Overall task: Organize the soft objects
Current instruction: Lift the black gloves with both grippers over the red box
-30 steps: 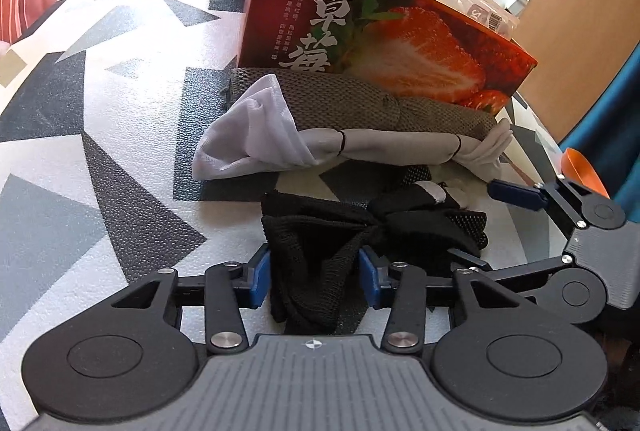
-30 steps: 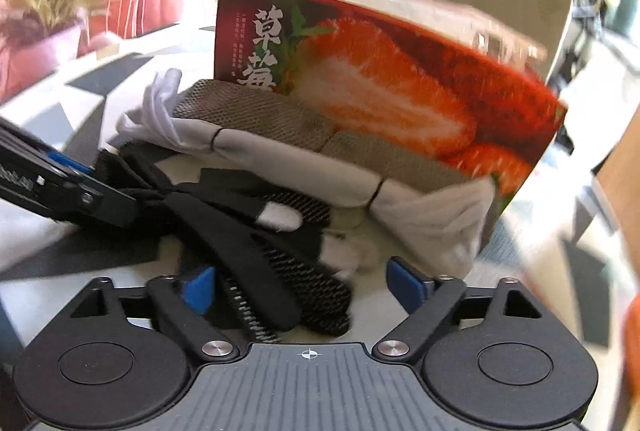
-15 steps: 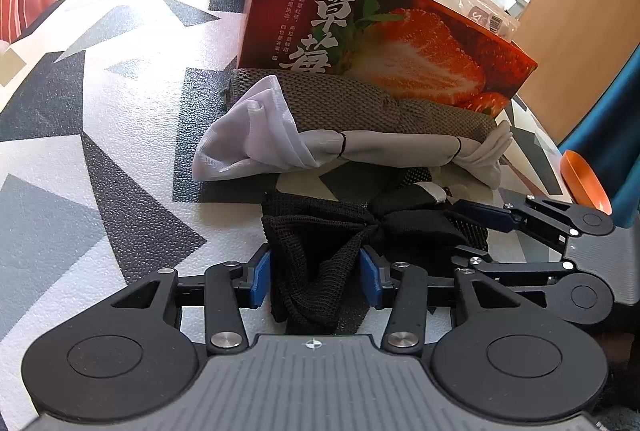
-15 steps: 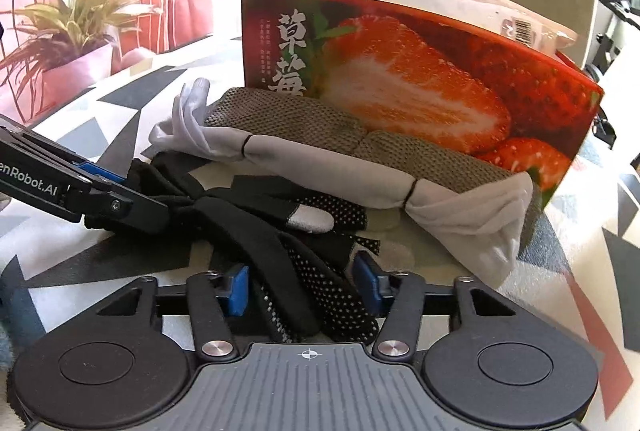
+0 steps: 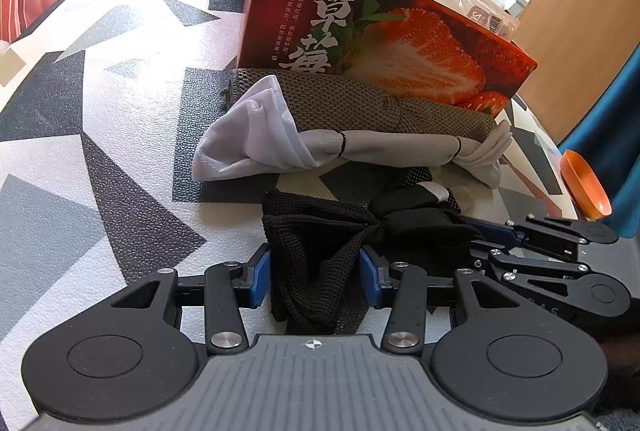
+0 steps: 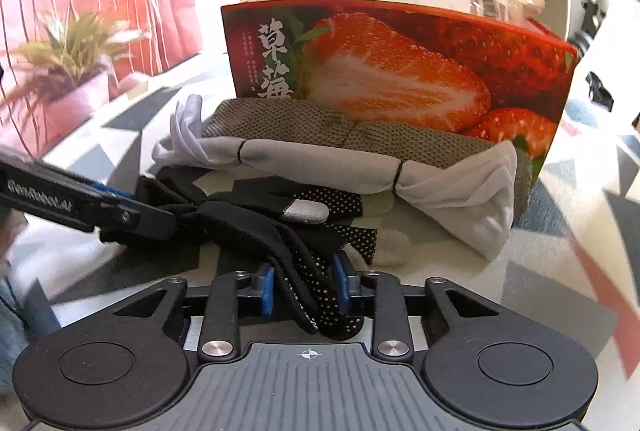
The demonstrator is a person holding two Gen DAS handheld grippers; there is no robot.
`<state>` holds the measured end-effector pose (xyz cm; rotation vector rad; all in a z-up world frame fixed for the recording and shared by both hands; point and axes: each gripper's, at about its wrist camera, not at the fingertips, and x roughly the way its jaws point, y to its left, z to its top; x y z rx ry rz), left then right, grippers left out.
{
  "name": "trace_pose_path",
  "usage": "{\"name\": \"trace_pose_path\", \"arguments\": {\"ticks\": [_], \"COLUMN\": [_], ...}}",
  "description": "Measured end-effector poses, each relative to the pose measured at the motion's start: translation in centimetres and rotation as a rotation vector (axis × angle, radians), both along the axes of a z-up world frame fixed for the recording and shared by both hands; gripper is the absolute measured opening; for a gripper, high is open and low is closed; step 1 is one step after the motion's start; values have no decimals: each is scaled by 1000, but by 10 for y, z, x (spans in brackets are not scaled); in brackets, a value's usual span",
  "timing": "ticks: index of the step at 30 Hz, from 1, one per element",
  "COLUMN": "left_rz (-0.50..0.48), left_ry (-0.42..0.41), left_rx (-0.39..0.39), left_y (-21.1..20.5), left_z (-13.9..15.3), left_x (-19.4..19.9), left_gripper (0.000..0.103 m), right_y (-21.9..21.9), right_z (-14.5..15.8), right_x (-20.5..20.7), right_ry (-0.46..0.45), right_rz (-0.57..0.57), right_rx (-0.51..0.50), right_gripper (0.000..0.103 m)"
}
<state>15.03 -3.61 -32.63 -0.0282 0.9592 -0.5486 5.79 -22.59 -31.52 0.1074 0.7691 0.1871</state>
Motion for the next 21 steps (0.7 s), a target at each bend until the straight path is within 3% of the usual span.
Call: {"name": "trace_pose_path", "arguments": {"ticks": [2, 4, 10, 21], "left_rz": [1, 3, -19, -26], "left_ry": [2, 3, -17, -87], "left_rx": [0, 1, 13, -15], "left_y": [0, 0, -3, 0], "left_z": [0, 0, 5, 21], "left_x": [0, -1, -5, -15], "left_gripper": [47, 37, 23, 20], "right_y": [-1, 0, 2, 1], "right_z": [0, 1, 5, 21], "right_x": [-1, -2, -6, -16], "right_ry": [3, 2, -17, -75], "right_rz": [-1, 7, 12, 12], "right_rx": [18, 24, 43, 65], "right_gripper": [17, 15, 13, 12]}}
